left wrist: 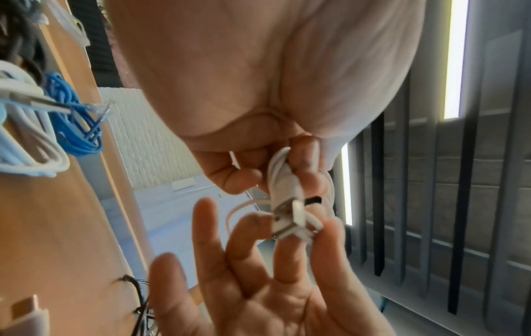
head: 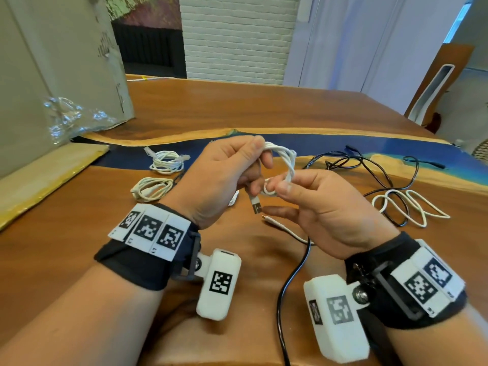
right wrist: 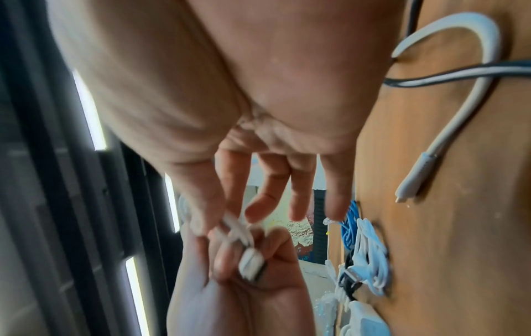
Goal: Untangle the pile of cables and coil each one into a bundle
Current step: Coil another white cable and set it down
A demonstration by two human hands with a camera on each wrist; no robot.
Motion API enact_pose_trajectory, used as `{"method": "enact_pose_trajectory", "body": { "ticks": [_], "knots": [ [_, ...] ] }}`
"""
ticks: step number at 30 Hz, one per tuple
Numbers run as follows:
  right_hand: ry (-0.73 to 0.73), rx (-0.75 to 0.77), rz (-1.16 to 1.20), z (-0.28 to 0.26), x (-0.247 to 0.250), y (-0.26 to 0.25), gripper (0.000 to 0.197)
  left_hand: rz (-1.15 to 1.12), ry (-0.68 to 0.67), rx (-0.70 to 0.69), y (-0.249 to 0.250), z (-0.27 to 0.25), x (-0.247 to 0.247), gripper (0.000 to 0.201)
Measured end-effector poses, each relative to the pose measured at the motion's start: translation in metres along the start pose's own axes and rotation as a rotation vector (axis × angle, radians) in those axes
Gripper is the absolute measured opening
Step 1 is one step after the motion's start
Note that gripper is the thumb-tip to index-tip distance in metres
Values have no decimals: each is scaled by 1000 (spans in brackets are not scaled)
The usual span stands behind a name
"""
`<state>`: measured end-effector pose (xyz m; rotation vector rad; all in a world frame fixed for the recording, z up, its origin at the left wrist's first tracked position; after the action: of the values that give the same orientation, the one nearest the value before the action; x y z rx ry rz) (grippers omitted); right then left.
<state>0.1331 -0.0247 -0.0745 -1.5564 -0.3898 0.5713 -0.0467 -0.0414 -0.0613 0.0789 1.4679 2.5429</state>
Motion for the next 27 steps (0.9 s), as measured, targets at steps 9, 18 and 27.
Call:
{"method": "enact_pose_trajectory", "body": {
  "ticks": [9,18,27],
  "knots": [
    [174,156,32,5,1,0,24,-2,28,56,-2,1,-2,38],
    [-102,153,188,3,0,-6,41,54,-39,42,-3,0,-8,38],
    [519,354,-390,5,12,-8,28,253,-24,-59,3,-2,-14,37]
  ]
}}
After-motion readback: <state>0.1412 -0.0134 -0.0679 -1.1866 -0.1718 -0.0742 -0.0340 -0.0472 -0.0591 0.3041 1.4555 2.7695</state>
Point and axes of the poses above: each hand's wrist, its own z-axis towards the middle knuckle, its own x-axis out of the back of the hand, y = z × x, the point moved 1 cm from there along z, towards the middle knuckle, and after that the axes turned 6 degrees about -x, right-handed, at the moved point
